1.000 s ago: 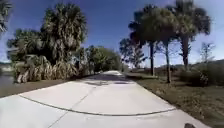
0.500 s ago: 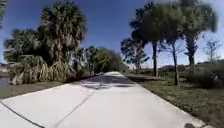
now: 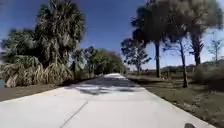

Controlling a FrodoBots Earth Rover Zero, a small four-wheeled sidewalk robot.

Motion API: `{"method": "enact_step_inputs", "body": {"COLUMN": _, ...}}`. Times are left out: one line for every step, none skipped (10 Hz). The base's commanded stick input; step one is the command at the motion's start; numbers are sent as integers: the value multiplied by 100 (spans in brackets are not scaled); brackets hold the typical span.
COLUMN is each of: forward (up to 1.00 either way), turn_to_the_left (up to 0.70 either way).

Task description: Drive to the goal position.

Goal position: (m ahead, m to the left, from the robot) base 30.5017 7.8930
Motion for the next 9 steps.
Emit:
{"method": "enact_step_inputs", "body": {"forward": 100, "turn_to_the_left": -14}}
{"method": "enact_step_inputs", "body": {"forward": 100, "turn_to_the_left": -12}}
{"method": "enact_step_inputs", "body": {"forward": 100, "turn_to_the_left": -10}}
{"method": "enact_step_inputs", "body": {"forward": 100, "turn_to_the_left": -9}}
{"method": "enact_step_inputs", "body": {"forward": 100, "turn_to_the_left": -6}}
{"method": "enact_step_inputs", "body": {"forward": 100, "turn_to_the_left": -7}}
{"method": "enact_step_inputs", "body": {"forward": 100, "turn_to_the_left": -9}}
{"method": "enact_step_inputs", "body": {"forward": 100, "turn_to_the_left": -6}}
{"method": "enact_step_inputs", "body": {"forward": 100, "turn_to_the_left": -4}}
